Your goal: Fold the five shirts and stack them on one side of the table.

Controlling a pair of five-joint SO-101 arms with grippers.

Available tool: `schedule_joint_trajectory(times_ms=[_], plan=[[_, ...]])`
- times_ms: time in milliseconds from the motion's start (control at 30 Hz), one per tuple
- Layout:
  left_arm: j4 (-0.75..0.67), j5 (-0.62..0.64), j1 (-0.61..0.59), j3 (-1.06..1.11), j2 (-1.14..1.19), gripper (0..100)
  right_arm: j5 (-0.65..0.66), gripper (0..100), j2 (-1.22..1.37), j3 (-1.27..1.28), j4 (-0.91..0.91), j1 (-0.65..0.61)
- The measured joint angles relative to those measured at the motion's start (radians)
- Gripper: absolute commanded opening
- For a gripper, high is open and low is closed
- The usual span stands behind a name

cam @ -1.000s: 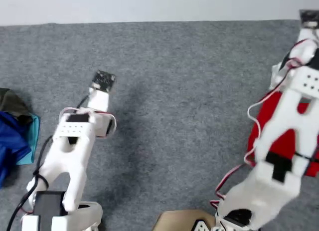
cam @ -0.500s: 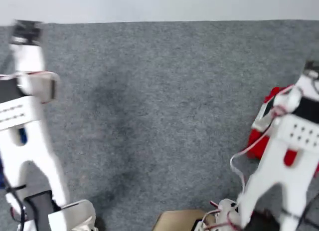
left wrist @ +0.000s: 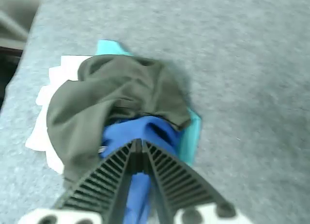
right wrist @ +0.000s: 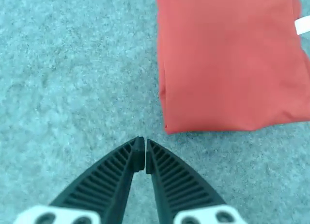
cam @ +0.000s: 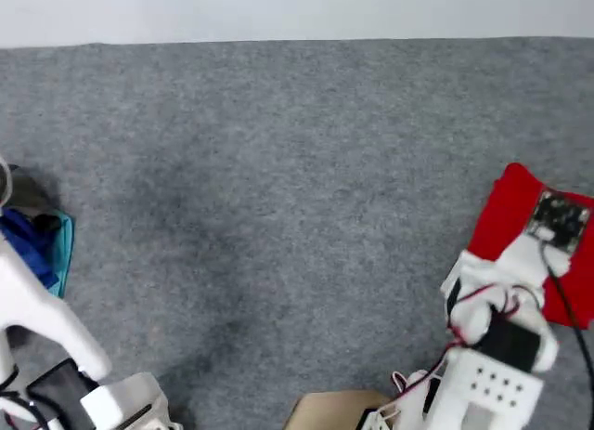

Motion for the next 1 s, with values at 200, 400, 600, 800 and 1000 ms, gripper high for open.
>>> schedule_joint_trajectory(times_ms=[200, 400, 600, 800, 1000], plan=[[-0.095, -0.037, -0.114, 0.000, 0.077, 8, 0.055, 0.9, -0.117, 0.180, -0.089, -0.002], [-0.123, -0.107, -0.216, -0.026, 0.232, 9, 0.064, 0.9, -0.233, 0.292, -0.103, -0.049], [-0.175, -0.109, -0.259, -0.103, 0.256, 9, 0.068, 0.9, -0.446, 0.448, -0.103, -0.157], [-0.215, -0.109, -0.295, -0.120, 0.278, 9, 0.068, 0.9, -0.557, 0.525, -0.091, -0.239], [-0.222, -0.109, -0.338, -0.120, 0.384, 14, 0.068, 0.9, -0.565, 0.591, -0.091, -0.267]])
